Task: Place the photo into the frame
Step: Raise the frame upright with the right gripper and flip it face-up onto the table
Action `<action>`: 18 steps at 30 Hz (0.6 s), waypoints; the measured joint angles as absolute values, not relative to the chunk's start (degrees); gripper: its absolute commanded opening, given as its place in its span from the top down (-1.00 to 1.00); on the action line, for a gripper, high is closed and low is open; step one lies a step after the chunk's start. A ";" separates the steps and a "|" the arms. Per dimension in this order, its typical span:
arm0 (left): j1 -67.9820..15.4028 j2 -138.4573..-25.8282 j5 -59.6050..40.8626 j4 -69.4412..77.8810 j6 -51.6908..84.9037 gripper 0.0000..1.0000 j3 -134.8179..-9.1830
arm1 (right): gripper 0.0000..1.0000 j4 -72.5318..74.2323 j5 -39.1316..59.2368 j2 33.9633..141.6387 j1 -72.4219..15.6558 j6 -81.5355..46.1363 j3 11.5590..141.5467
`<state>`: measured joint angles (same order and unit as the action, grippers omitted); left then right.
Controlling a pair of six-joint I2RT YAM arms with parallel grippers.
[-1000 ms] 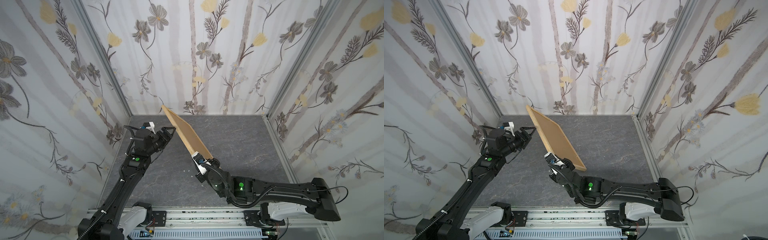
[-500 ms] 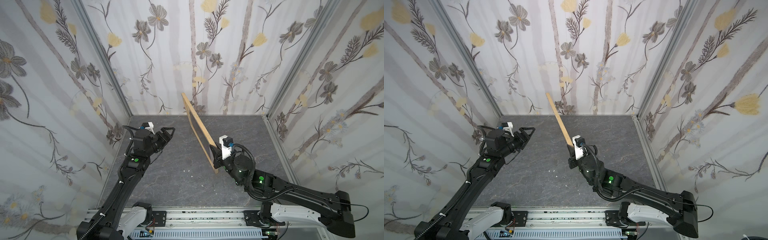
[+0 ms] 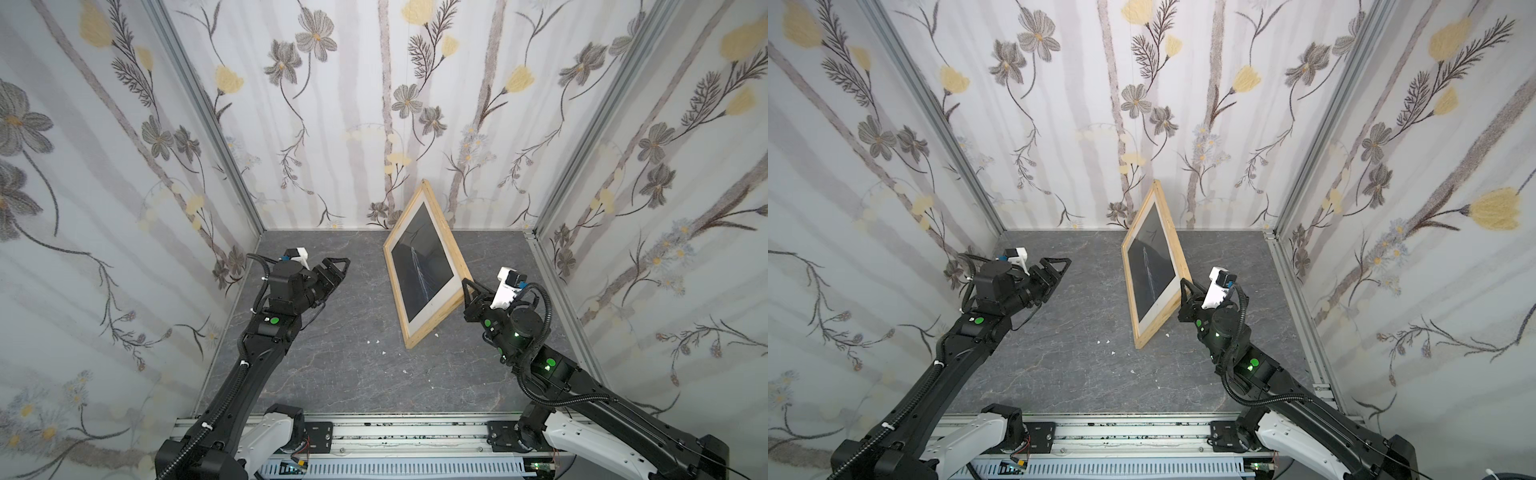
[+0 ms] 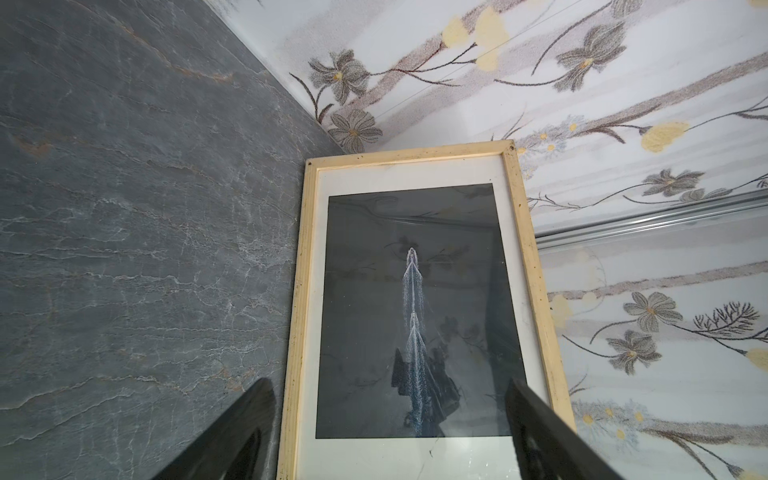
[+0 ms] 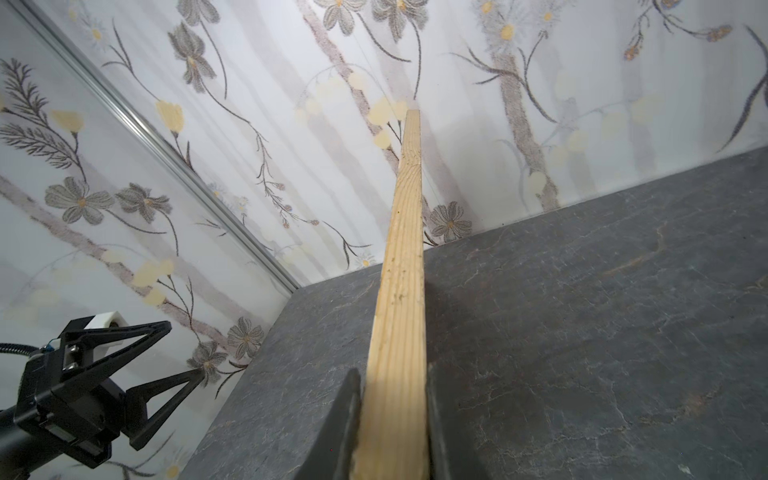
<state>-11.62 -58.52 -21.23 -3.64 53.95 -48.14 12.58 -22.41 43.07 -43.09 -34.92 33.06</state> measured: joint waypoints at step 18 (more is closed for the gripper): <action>-11.62 -58.54 -21.15 -3.25 53.80 -0.73 -44.49 | 1.00 15.64 -2.20 37.91 -23.11 -53.69 19.49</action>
